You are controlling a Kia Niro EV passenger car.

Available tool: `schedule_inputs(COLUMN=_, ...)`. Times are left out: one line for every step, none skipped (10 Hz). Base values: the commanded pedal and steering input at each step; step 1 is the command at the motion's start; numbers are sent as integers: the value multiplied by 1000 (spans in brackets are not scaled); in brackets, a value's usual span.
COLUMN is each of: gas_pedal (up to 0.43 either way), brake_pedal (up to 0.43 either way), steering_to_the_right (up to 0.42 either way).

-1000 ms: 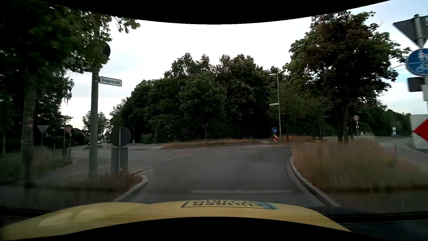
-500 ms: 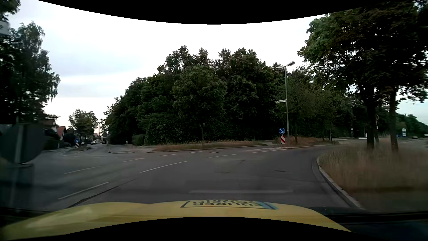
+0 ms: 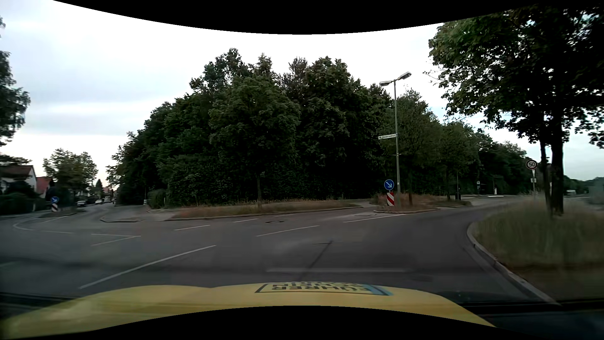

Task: Follow the waypoints while adhering to traffic rules and regulations

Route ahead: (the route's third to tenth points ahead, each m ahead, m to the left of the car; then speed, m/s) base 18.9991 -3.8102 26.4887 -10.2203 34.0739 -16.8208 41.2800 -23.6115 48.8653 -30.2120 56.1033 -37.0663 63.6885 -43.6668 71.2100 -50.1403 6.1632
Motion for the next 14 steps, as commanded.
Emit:
schedule_inputs(gas_pedal=39, brake_pedal=0, steering_to_the_right=157)
schedule_inputs(gas_pedal=39, brake_pedal=0, steering_to_the_right=170)
schedule_inputs(gas_pedal=39, brake_pedal=0, steering_to_the_right=181)
schedule_inputs(gas_pedal=39, brake_pedal=0, steering_to_the_right=196)
schedule_inputs(gas_pedal=39, brake_pedal=0, steering_to_the_right=209)
schedule_inputs(gas_pedal=39, brake_pedal=0, steering_to_the_right=223)
schedule_inputs(gas_pedal=39, brake_pedal=0, steering_to_the_right=234)
schedule_inputs(gas_pedal=47, brake_pedal=0, steering_to_the_right=241)
schedule_inputs(gas_pedal=47, brake_pedal=0, steering_to_the_right=245)
schedule_inputs(gas_pedal=47, brake_pedal=0, steering_to_the_right=245)
schedule_inputs(gas_pedal=59, brake_pedal=0, steering_to_the_right=245)
schedule_inputs(gas_pedal=79, brake_pedal=0, steering_to_the_right=243)
schedule_inputs(gas_pedal=79, brake_pedal=0, steering_to_the_right=235)
schedule_inputs(gas_pedal=79, brake_pedal=0, steering_to_the_right=224)
